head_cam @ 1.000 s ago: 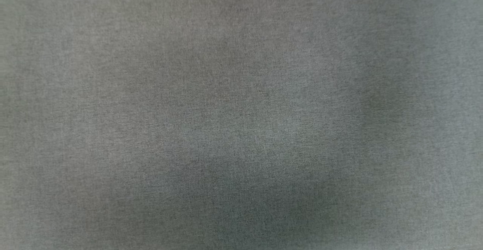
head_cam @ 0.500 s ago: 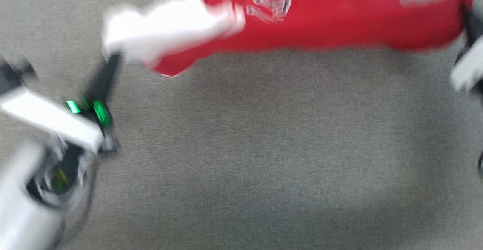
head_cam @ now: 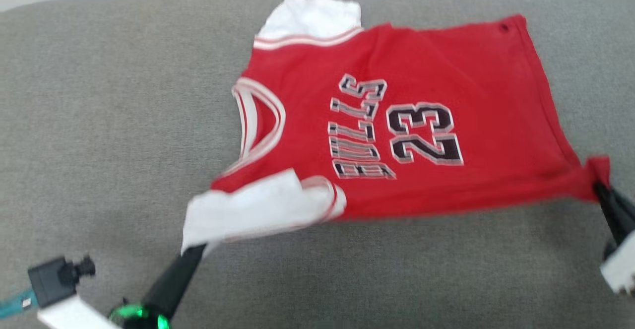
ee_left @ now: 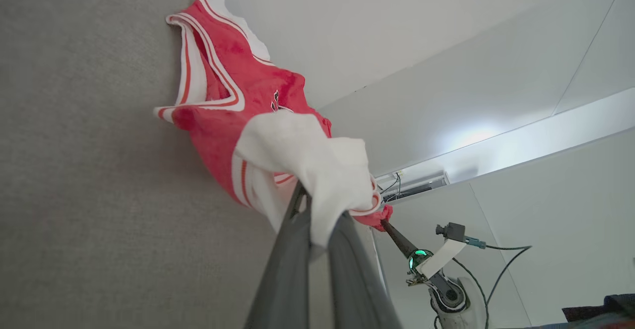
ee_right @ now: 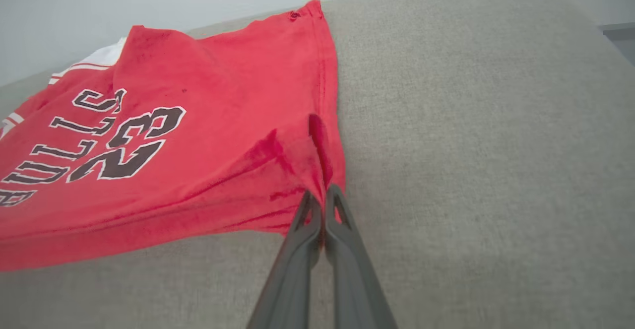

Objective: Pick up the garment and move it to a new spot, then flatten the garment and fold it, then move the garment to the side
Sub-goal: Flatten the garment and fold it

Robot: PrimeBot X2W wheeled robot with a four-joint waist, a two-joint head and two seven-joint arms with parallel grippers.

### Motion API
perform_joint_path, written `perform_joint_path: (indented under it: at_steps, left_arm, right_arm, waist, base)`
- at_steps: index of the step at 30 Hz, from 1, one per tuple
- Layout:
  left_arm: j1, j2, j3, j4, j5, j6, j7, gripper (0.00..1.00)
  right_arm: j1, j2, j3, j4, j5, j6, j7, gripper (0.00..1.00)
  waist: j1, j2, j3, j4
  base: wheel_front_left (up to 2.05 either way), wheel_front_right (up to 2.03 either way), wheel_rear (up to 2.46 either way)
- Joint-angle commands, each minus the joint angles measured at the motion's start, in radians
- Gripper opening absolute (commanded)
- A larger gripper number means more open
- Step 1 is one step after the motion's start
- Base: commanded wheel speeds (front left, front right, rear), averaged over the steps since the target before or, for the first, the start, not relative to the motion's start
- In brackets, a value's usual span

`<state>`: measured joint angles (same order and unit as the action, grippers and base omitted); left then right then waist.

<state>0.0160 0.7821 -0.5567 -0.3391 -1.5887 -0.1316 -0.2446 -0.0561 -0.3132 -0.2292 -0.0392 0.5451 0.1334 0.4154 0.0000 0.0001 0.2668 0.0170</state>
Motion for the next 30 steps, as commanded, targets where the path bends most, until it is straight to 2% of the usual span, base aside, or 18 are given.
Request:
perform_joint_path:
  at_steps: [1,6,11,16,22,30]
  left_arm:
    - [0.027,0.011,0.007,-0.024,0.021,0.002,-0.007,0.0]
    - [0.081,0.041,0.008,-0.08,0.038,0.002,-0.011,0.0]
    - [-0.022,0.029,0.015,-0.06,0.008,0.002,0.043,0.0]
    - [-0.164,0.01,0.027,0.006,-0.021,0.002,0.144,0.0]
    - [-0.362,-0.045,0.075,0.178,-0.069,0.002,0.285,0.0]
    - [-0.48,-0.092,0.117,0.405,-0.043,0.002,0.413,0.0]
  right_arm:
    - [0.041,0.008,-0.016,-0.033,0.008,-0.005,0.017,0.0]
    - [0.146,0.045,-0.057,-0.151,0.022,-0.004,0.079,0.0]
    - [0.086,0.075,-0.064,-0.168,0.018,-0.003,0.096,0.0]
    - [-0.022,0.084,-0.048,-0.105,-0.005,-0.003,0.09,0.0]
    - [-0.177,0.084,-0.015,0.005,-0.027,-0.003,0.057,0.0]
    - [-0.305,0.108,0.05,0.156,-0.064,-0.003,-0.01,0.0]
  waist:
    - [0.0,-0.0001,-0.002,0.005]
    - [0.0,-0.0001,0.004,0.006]
    - [0.0,-0.0001,0.03,-0.018]
    - [0.0,-0.0001,0.071,-0.039]
    - [0.0,-0.0001,0.138,-0.06]
    - [0.0,-0.0001,0.204,-0.093]
  base:
    - [0.0,0.0,0.0]
    - [0.0,0.0,0.0]
    - [0.0,0.0,0.0]
    - [0.0,0.0,0.0]
    - [0.0,0.0,0.0]
    - [0.0,0.0,0.0]
